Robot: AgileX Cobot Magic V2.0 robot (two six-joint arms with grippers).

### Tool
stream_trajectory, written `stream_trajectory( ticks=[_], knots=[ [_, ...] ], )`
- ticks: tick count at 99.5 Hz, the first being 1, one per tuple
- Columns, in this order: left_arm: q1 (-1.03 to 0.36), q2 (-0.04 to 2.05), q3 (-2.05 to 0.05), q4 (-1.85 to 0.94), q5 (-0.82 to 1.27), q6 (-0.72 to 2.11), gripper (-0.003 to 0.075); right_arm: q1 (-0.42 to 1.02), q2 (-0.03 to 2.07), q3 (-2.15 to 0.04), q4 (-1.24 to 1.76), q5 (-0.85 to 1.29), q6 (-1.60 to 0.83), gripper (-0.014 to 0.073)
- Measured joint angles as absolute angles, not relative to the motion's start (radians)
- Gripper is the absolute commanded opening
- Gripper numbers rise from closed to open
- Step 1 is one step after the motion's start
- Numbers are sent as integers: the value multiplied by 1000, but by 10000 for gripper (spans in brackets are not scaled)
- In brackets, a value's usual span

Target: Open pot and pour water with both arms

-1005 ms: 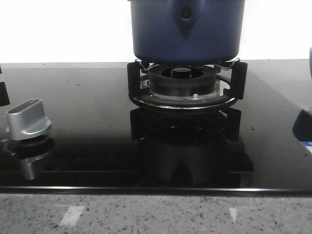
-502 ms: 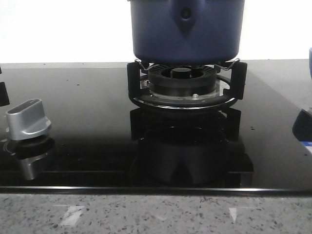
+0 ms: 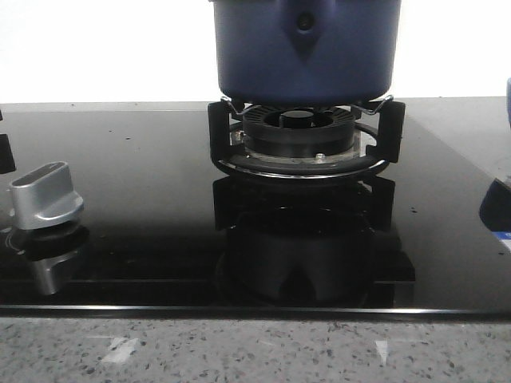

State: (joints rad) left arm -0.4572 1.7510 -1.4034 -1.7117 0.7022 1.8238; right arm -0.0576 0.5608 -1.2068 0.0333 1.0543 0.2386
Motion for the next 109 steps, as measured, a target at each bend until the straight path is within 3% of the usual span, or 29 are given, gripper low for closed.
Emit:
stream_trajectory(
  ticks=[84, 91, 109],
  knots=[
    [-496, 1773, -1403, -1757, 628, 1892, 335, -58, 561, -1207, 38, 1037, 237, -69],
    [-496, 1773, -1403, -1757, 628, 1892, 363, -58, 561, -1207, 38, 1037, 237, -69],
    [-496, 1777, -1403, -1772, 632, 1895, 563, -58, 561, -1207, 40, 1037, 237, -69]
  ],
)
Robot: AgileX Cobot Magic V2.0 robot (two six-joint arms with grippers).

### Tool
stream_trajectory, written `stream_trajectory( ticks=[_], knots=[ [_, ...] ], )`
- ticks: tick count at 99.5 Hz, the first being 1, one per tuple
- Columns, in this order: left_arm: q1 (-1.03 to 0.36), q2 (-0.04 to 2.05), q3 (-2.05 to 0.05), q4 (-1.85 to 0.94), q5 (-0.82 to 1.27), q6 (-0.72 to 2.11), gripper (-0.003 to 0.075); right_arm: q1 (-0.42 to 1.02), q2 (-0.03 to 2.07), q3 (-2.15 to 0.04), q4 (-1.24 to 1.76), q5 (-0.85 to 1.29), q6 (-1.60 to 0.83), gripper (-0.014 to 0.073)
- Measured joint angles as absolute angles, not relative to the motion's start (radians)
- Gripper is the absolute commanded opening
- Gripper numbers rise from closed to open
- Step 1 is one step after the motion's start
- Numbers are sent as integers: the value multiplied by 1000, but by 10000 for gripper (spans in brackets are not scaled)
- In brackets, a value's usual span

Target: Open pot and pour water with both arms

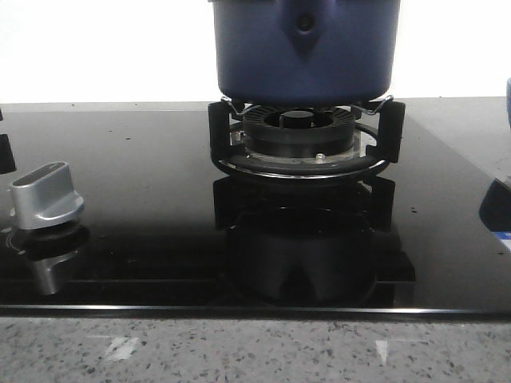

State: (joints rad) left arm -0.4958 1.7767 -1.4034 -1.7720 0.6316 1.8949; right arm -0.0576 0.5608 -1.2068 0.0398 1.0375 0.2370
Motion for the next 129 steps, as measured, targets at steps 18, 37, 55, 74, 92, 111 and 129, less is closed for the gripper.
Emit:
stream_trajectory(
  ticks=[18, 37, 55, 74, 92, 111, 129],
  knots=[
    [-496, 1772, -1405, -1774, 630, 1893, 575, -58, 561, -1180, 44, 1035, 237, -69],
    [-491, 1701, -1405, -1774, 626, 1893, 575, -58, 561, -1164, 49, 1033, 237, -69],
    [-451, 1598, -1405, -1774, 628, 1857, 421, -58, 561, -1163, 49, 1029, 201, -69],
    [-410, 1437, -1331, -1739, 628, 1792, 28, -42, 524, -1141, 51, 1003, 133, -69],
    [-407, 1233, -1155, -1689, 611, 1780, -20, -8, 397, -1010, 51, 932, 55, -69],
    [-407, 991, -909, -1668, 472, 1777, -20, 0, 228, -800, 51, 833, 35, -70],
    [-406, 737, -666, -1670, 279, 1777, -20, 1, 94, -655, 51, 785, 33, -70]
  ],
)
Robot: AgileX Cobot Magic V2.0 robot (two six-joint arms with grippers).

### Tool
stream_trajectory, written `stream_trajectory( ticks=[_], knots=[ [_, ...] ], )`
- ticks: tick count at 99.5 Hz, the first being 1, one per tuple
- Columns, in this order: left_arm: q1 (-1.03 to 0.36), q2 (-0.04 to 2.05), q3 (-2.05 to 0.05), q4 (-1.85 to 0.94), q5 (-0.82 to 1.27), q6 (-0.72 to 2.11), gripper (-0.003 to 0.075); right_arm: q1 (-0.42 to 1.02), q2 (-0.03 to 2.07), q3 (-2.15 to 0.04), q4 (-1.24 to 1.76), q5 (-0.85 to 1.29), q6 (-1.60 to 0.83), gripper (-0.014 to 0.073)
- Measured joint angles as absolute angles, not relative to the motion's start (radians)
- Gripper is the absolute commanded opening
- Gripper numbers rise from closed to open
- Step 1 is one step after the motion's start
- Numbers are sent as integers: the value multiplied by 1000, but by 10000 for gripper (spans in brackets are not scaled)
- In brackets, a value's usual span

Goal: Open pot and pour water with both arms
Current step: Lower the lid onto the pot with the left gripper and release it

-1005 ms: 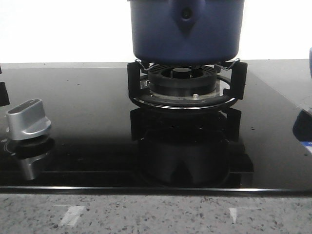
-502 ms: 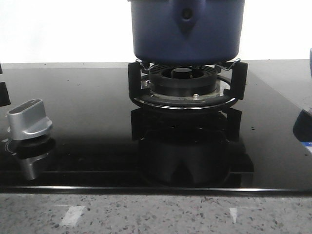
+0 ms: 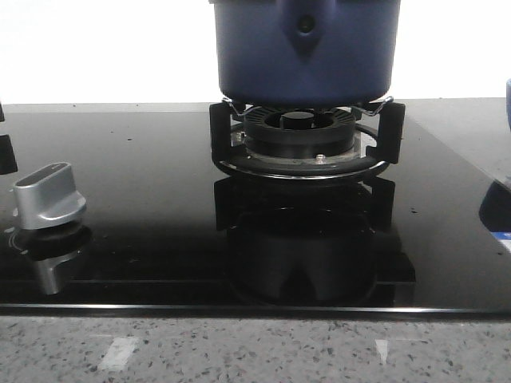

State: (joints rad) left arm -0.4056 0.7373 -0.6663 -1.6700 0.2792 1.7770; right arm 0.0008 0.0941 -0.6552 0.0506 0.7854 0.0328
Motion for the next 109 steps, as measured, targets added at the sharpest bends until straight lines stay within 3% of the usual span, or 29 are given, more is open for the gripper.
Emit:
stream_trajectory(
  ticks=[37, 109],
  knots=[
    [-406, 423, -406, -1724, 228, 1777, -20, 1, 56, -583, 51, 747, 33, -69],
    [-406, 409, -395, -1732, 204, 1777, -20, 1, 56, -583, 51, 821, 31, -69]
  ],
)
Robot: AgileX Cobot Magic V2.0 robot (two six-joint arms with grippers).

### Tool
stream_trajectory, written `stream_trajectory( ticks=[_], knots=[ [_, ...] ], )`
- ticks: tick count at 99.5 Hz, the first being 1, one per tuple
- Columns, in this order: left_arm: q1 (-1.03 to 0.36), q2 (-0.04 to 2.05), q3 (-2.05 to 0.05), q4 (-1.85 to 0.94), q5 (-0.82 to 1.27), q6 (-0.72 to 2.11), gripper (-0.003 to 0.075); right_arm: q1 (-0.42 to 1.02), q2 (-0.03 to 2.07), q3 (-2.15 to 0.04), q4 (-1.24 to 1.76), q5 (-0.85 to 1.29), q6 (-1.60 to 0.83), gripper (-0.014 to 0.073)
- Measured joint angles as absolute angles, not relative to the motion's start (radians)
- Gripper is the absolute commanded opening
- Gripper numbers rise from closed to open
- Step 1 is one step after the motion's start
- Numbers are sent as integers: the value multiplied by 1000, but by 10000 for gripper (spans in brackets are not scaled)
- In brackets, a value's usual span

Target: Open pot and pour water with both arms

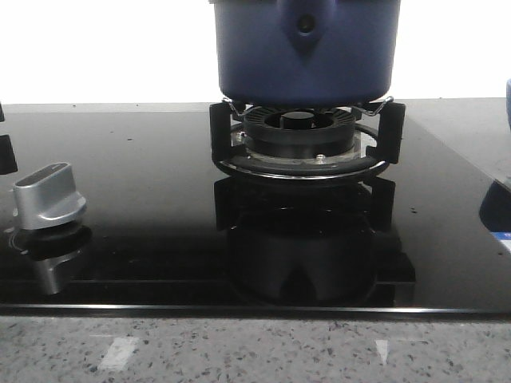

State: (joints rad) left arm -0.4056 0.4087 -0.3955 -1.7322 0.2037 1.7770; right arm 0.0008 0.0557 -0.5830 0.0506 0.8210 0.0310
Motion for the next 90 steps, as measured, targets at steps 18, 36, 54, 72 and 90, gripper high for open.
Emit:
stream_trajectory(
  ticks=[18, 36, 54, 72, 90],
  knots=[
    [-406, 409, -395, -1732, 204, 1777, -20, 1, 54, -583, 51, 821, 31, -69],
    [-406, 407, -395, -1732, 181, 1777, -20, 1, 54, -583, 51, 821, 31, -69],
    [-406, 407, -395, -1745, 144, 1777, -20, 1, 54, -583, 51, 821, 31, -69],
    [-406, 413, -391, -1684, 140, 1750, -20, 1, 54, -583, 51, 821, 31, -69],
    [-406, 411, -376, -1062, 194, 1111, -20, 1, 54, -583, 51, 821, 31, -69]
  ],
)
